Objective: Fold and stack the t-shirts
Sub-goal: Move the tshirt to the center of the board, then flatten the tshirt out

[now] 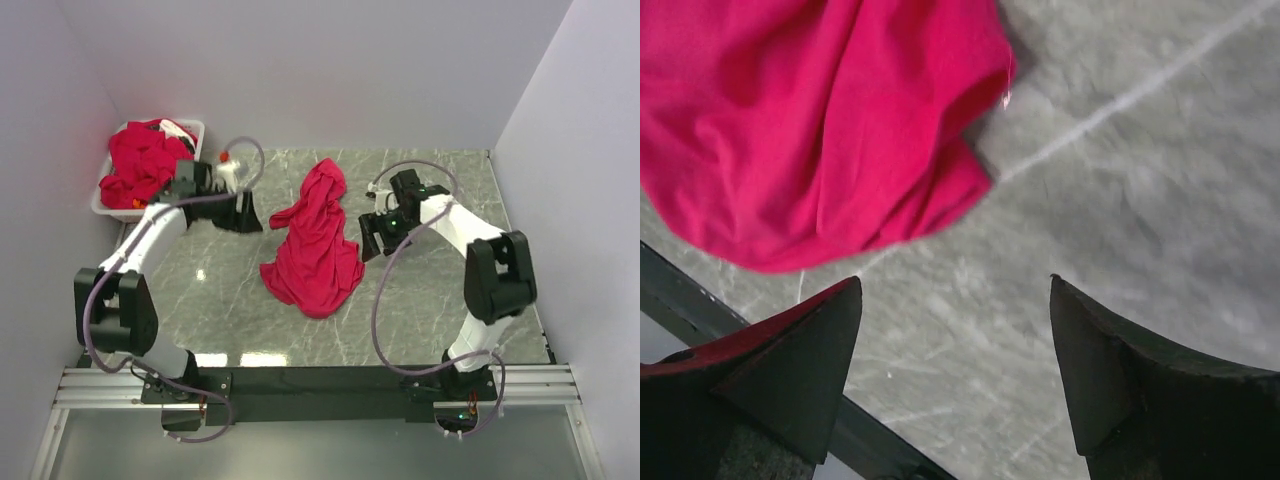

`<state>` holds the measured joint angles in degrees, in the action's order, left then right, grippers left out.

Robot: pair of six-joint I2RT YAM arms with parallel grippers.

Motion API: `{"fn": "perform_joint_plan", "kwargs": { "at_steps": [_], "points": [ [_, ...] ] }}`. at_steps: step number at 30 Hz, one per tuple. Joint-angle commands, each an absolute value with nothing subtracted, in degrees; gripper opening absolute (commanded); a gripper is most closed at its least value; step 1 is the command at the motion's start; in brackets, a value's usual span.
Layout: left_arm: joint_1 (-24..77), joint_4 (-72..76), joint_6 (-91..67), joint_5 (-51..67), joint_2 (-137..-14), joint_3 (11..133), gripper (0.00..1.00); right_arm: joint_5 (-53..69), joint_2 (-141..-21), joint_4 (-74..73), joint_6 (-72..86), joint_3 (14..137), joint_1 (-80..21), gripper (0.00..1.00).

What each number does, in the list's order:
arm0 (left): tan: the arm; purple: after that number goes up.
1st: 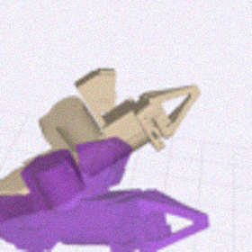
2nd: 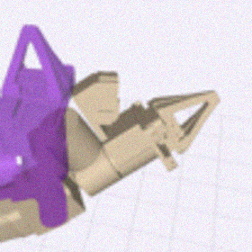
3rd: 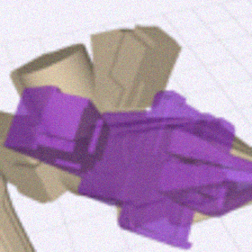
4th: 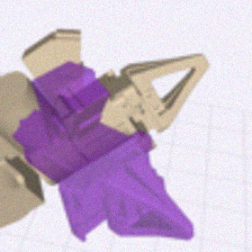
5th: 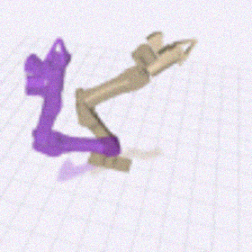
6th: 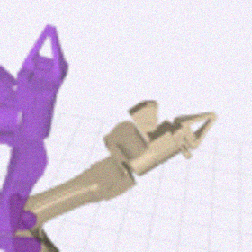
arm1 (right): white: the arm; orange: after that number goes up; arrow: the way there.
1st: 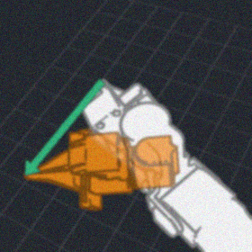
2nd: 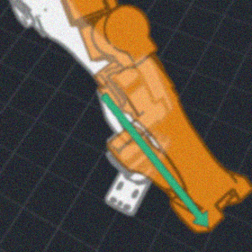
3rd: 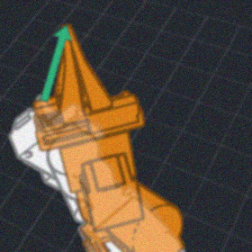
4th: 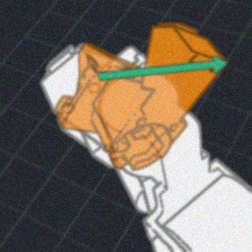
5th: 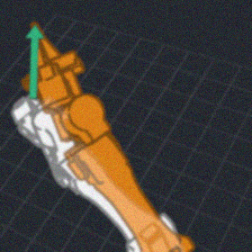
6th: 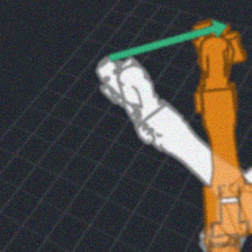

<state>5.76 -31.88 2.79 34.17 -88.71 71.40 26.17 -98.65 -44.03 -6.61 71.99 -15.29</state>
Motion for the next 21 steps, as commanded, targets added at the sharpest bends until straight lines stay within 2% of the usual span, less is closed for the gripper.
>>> {"fn": "perform_joint_plan", "kwargs": {
  "at_steps": [1,8,13,15,17,18,19,20,21],
  "points": [
    [6.94,-32.0,5.81,35.95,-86.84,62.59,0.72,27.68,-103.87,-41.48,-4.31,79.17,-16.34,0.82],
    [13.7,-27.34,3.08,28.22,-89.73,56.43,0.7,29.62,-113.89,-40.52,-2.02,84.9,-17.84,0.82],
    [14.77,-25.93,1.93,25.32,-95.88,58.27,0.62,31.9,-117.68,-40.96,-1.85,86.92,-18.63,0.81],
    [14.85,-26.36,1.67,24.17,-98.42,59.5,0.52,32.08,-119.79,-41.92,-2.11,88.49,-18.72,0.71],
    [14.85,-26.89,2.02,23.82,-99.57,60.46,0.46,32.52,-121.37,-43.06,-2.9,89.47,-18.55,0.52],
    [14.77,-27.16,2.02,23.3,-100.1,60.82,0.37,32.69,-121.29,-43.68,-3.07,89.73,-18.54,0.45],
    [14.77,-27.33,2.2,23.03,-100.11,60.99,0.3,33.22,-120.85,-43.86,-3.42,89.56,-18.02,0.26],
    [14.42,-27.68,2.46,22.94,-100.28,61.61,0.24,33.74,-120.41,-44.21,-4.04,89.56,-17.76,0.12],
    [14.15,-28.03,2.9,23.03,-100.37,62.22,0.12,33.49,-119.98,-45.08,-4.13,89.04,-17.23,0.0]
  ]
}}
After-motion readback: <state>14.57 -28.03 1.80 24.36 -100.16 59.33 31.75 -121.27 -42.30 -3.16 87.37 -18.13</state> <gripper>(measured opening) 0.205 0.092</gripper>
